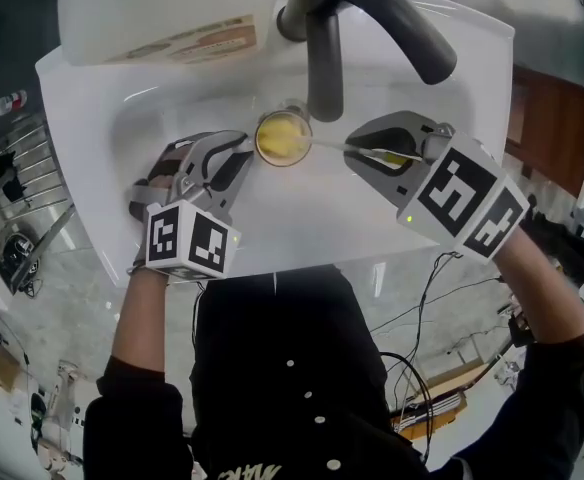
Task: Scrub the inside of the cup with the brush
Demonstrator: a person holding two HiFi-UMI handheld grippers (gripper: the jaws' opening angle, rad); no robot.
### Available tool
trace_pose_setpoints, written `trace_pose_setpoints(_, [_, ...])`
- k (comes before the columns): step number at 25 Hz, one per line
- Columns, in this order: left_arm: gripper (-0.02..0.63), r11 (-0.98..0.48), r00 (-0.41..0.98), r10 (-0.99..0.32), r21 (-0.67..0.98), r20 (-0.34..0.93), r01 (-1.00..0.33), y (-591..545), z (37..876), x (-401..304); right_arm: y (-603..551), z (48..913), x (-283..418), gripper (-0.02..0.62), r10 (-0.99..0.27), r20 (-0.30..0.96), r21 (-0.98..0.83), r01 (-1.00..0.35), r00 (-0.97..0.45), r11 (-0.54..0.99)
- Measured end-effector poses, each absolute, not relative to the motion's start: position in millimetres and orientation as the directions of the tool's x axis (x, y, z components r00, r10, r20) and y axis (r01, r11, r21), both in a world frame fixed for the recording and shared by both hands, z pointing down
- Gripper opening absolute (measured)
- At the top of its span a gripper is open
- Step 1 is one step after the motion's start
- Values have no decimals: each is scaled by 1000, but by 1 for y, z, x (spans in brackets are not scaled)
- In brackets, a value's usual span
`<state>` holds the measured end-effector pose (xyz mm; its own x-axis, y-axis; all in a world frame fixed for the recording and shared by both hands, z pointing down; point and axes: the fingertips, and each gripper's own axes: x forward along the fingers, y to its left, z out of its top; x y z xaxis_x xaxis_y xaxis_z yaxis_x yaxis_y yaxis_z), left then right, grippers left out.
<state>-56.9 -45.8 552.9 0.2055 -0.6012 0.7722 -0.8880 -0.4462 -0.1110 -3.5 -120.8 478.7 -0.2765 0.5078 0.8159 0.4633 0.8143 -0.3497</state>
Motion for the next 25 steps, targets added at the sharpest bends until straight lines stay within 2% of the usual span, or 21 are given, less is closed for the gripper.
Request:
trace_pose_setpoints(6, [91, -446, 203, -599, -112, 775, -888, -47, 551, -58, -130, 484, -1, 55, 586, 737, -583, 122, -336, 803])
trace_pose_setpoints(10, [91, -454, 201, -601, -123, 773, -883, -50, 553, -59, -135, 490, 4, 57, 622, 666, -733, -209, -411, 647])
trace_pose_setpoints(12, [91, -448, 201, -603, -119, 772, -886, -52, 553, -60, -136, 490, 5, 57, 620, 648, -757, -287, -442, 587])
trace_pose_setpoints(14, [91, -452, 203, -602, -121, 772, -884, -53, 552, -60, -135, 487, 6, 57, 605, 674, -723, -208, -424, 659])
trace_pose_setpoints(18, [91, -456, 204, -594, -117, 778, -882, -53, 553, -61, -130, 477, 1, 54, 543, 752, -555, 86, -374, 828])
trace_pose_setpoints(25, [91, -458, 206, -581, -107, 788, -882, -50, 556, -62, -121, 454, 0, 52, 453, 806, -309, 381, -382, 871])
